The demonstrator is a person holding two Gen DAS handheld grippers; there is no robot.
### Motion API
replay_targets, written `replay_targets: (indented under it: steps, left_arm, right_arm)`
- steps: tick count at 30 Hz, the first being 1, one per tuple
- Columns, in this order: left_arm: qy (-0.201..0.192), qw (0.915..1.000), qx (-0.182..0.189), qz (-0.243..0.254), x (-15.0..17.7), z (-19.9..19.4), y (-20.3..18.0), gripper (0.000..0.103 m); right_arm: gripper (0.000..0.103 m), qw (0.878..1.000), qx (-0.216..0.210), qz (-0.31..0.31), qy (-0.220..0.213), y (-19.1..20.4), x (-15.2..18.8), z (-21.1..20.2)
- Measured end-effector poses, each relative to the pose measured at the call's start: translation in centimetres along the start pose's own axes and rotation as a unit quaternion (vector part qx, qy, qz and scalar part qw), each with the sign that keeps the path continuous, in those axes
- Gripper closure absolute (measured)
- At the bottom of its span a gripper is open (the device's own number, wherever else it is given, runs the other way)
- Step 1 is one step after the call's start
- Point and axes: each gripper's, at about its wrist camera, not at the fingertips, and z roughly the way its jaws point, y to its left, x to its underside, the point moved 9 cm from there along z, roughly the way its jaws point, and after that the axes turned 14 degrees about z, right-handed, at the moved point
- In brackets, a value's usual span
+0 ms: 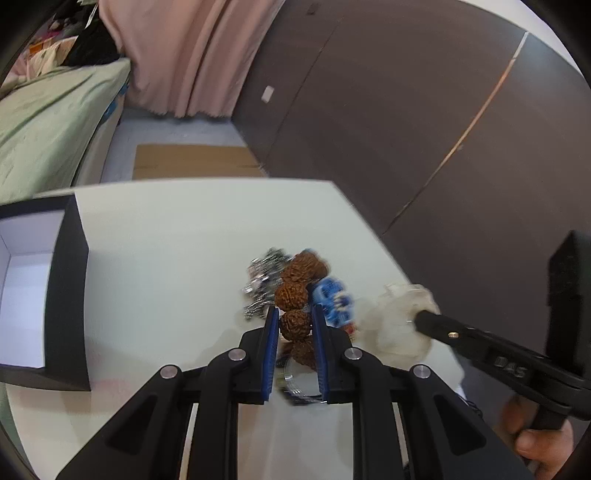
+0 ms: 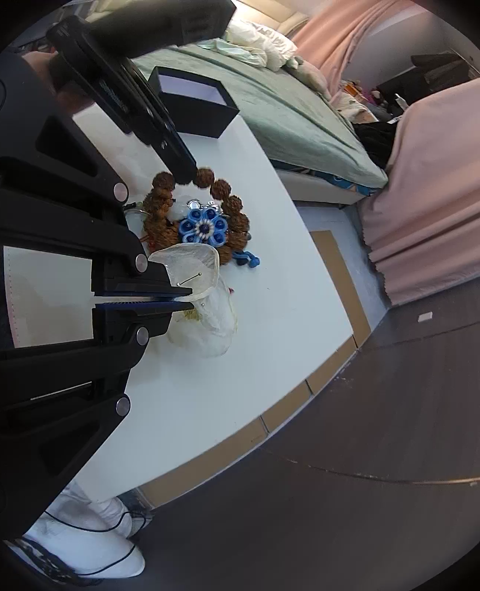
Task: Organize jewelry
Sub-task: 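Carry the bracelet with the left gripper into the black box while the right gripper drops the white flower in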
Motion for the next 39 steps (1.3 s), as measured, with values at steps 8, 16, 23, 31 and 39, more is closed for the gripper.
replay_targets:
  steps: [8, 16, 23, 31, 39]
  left_arm:
    - [-0.043, 0.9986, 0.025, 0.019, -1.7, -3.7, -2.4, 0.088]
    - [-0.076, 0.9967, 0.029, 0.008, -3.0, -7.9, -1.9, 0.088]
    - [-0.086, 0.9961, 0.01, -0.017, -2.8, -11.0, 0.9, 0.088]
    - [-0.1, 0.9931, 0.051, -0.034, -2.7, -12.6, 1.4, 0.088]
    - [-0.085, 0.9954, 0.039, -0.023, -2.2, -11.8, 1.5, 0.088]
  right_arm:
    - [0.1, 1.0, -0.01, -0.006, -0.017, 1.8, 0.1, -1.2]
    - [0.1, 0.999, -0.037, -0.003, -0.027, 3.6, 0.6, -2.2]
    - [0.1, 0.996, -0.086, -0.009, -0.01, 6.1, 1.7, -2.1]
    - [0.1, 0.993, -0.104, -0.031, 0.038, 9.1, 4.1, -0.1]
    - [0.1, 0.981, -0.183, -0.014, 0.07, 12.1, 5.7, -0.4]
